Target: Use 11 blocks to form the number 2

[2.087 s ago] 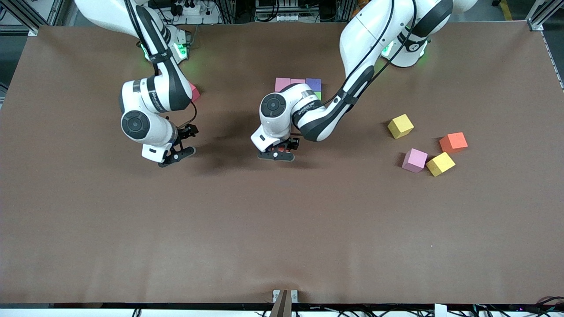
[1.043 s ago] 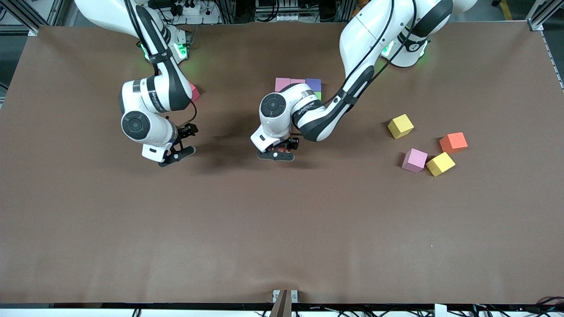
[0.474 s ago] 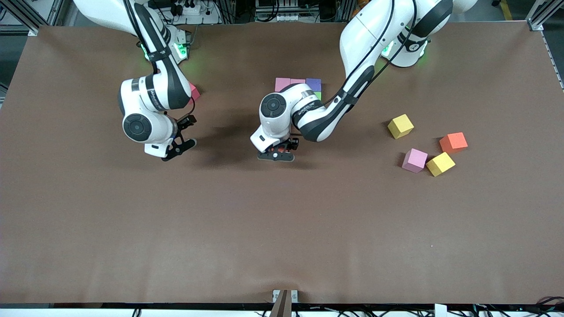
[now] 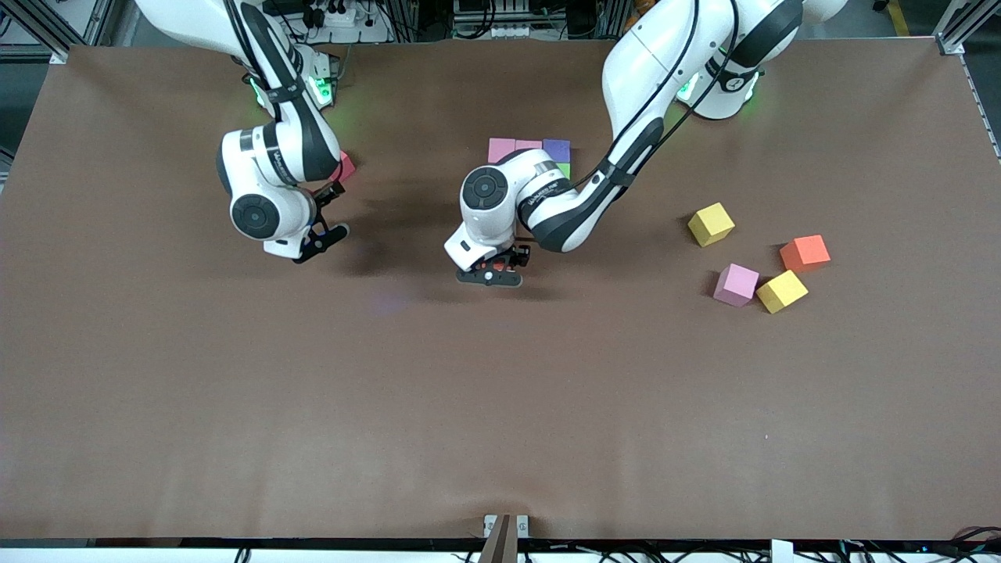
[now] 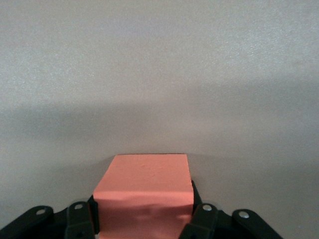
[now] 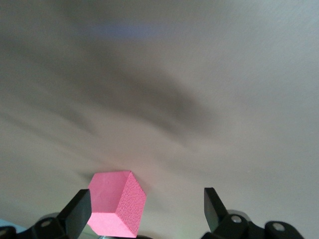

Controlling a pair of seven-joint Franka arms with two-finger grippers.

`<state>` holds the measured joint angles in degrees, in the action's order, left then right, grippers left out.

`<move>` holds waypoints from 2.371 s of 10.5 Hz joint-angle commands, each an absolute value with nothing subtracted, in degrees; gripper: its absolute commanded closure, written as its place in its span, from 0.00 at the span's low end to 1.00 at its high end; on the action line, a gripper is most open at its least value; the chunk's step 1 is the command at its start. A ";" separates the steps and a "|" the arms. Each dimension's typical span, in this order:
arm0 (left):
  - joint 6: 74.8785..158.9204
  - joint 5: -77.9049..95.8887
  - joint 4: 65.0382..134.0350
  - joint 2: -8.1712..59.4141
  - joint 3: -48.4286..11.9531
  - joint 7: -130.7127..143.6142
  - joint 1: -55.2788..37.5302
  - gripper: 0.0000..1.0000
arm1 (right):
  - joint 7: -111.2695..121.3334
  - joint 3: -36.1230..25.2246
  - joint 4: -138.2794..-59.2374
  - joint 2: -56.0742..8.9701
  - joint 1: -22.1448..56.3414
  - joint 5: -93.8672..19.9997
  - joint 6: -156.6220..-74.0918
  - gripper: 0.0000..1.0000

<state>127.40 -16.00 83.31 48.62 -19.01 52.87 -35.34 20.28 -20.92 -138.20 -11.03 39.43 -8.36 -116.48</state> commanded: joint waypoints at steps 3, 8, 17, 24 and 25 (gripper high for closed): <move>127.35 -15.03 82.35 49.22 -18.54 53.79 -35.86 0.00 | 20.39 -20.83 -147.92 -6.77 45.17 -7.29 -124.63 0.00; 121.50 -13.18 82.71 43.44 -18.63 55.37 -34.72 0.00 | 19.95 -20.83 -151.34 -4.84 50.18 -7.29 -124.36 0.00; 102.31 -13.27 83.76 30.59 -19.25 32.91 -8.90 0.00 | 19.25 -20.92 -155.39 -4.84 54.14 -6.51 -130.17 0.00; 114.30 -15.82 103.05 22.78 -19.34 17.51 4.99 0.00 | 19.42 -21.18 -157.14 -4.13 52.65 -5.01 -129.73 0.00; 116.96 -15.73 106.23 21.55 -19.42 14.62 6.58 0.00 | 19.77 -21.18 -157.24 -4.13 51.60 -4.84 -129.73 0.00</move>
<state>111.92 -15.01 97.30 27.19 -18.61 18.22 3.18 20.05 -20.98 -154.76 -7.27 53.41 -6.29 -129.62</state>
